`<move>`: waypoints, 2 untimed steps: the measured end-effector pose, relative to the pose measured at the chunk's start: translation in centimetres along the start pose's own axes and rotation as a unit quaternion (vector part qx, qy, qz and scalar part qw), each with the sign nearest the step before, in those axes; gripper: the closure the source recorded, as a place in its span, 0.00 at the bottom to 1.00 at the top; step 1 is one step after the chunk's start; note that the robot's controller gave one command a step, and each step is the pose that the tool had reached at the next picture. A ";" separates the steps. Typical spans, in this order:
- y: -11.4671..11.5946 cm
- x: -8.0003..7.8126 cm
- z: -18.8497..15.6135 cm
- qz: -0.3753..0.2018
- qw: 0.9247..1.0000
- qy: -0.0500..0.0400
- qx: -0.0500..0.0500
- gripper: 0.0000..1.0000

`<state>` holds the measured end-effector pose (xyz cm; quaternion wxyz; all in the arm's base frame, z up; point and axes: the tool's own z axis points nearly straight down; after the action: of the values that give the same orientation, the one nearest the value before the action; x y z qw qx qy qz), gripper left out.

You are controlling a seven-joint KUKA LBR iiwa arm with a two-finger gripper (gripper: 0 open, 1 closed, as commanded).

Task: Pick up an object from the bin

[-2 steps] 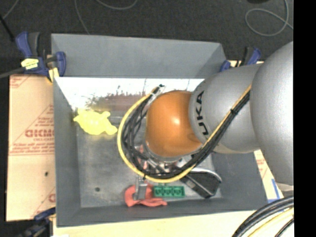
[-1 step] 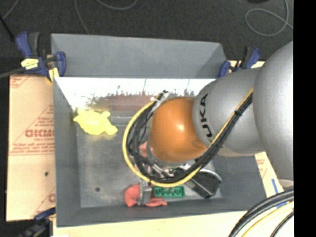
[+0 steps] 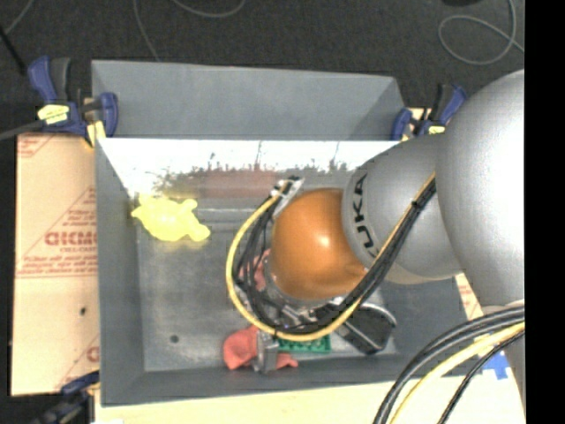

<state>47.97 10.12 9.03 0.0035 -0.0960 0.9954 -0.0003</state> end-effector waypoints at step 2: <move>-1.0 0.1 2.0 -0.009 1.000 0.001 -0.003 1.00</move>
Offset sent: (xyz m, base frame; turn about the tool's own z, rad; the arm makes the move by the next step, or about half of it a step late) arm 0.0000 0.0000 0.0000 0.0000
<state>48.05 9.07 7.04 0.0026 -0.1045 0.9945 0.0024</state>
